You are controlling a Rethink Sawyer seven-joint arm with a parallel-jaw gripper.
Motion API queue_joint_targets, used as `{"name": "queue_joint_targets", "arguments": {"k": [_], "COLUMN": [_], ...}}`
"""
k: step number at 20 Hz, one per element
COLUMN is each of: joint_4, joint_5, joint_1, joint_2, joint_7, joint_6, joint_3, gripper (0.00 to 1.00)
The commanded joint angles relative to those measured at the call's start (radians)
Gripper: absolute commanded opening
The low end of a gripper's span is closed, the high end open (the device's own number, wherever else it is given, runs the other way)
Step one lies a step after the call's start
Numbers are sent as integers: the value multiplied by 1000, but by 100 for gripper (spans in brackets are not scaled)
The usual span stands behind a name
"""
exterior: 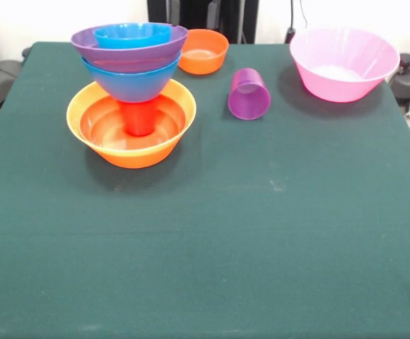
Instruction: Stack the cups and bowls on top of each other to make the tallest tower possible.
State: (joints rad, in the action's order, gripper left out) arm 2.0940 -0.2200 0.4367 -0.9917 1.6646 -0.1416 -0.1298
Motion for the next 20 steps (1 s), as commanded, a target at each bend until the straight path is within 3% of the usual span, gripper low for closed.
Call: {"name": "queue_joint_targets", "arguments": {"k": [1,8,12,20], "joint_4": [35,-6,-21,-39], "joint_5": [61,81,68,-21], "joint_1": [81,79,108,153], "joint_2": [22,20,33,209], "joint_7": [92,105,81,19], "joint_6": [-27,-22,-19,22], "joint_3": [-294,-368,-419,-486], "gripper": [100,100,100,100]}}
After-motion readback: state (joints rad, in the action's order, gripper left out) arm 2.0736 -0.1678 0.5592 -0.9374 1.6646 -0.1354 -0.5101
